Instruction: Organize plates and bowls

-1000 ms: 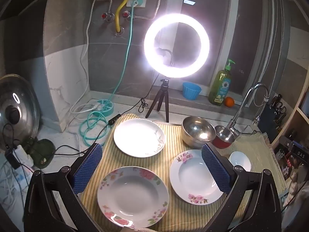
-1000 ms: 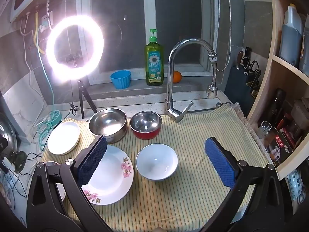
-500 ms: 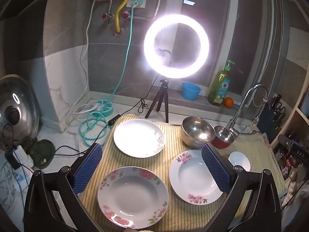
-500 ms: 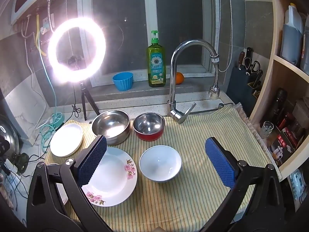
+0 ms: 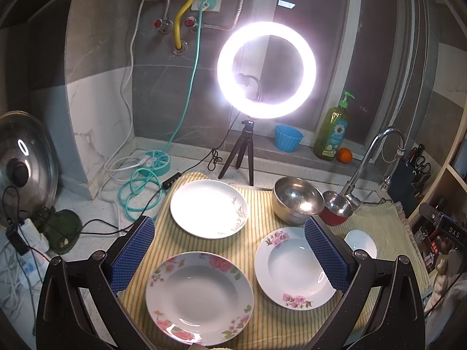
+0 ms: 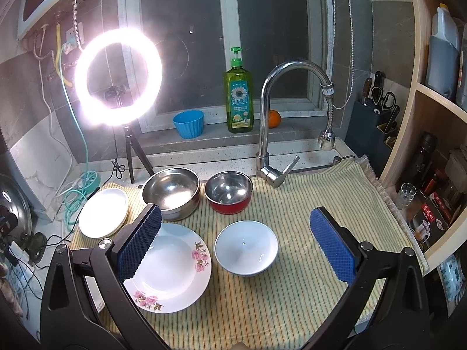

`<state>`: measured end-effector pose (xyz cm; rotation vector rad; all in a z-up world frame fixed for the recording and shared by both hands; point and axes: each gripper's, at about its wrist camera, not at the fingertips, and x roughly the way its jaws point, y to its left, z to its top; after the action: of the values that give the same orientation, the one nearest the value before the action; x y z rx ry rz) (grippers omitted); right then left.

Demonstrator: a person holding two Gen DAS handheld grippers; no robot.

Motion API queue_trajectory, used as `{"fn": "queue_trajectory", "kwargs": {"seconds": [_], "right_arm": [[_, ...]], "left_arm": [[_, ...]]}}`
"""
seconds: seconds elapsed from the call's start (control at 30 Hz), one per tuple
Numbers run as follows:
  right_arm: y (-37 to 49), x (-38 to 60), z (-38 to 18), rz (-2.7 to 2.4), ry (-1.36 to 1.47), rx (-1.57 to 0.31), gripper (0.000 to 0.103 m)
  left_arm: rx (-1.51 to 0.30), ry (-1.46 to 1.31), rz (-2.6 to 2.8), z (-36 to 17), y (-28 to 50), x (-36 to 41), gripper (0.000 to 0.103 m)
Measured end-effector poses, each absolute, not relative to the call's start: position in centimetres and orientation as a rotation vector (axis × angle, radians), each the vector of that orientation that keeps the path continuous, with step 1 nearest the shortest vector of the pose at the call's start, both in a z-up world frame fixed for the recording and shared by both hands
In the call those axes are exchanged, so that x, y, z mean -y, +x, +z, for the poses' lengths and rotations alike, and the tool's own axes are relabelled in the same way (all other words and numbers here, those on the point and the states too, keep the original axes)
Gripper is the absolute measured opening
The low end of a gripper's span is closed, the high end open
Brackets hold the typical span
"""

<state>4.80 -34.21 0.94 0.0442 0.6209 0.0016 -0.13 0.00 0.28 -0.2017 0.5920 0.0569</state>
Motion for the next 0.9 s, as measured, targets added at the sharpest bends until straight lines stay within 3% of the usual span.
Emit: {"fn": "queue_trajectory", "kwargs": {"seconds": [0.9], "right_arm": [[5.4,33.9,0.7,0.009,0.031,-0.631,0.103]], "left_arm": [[-0.598,-0.210,0.053,0.3,1.0,0.4,0.102]]}}
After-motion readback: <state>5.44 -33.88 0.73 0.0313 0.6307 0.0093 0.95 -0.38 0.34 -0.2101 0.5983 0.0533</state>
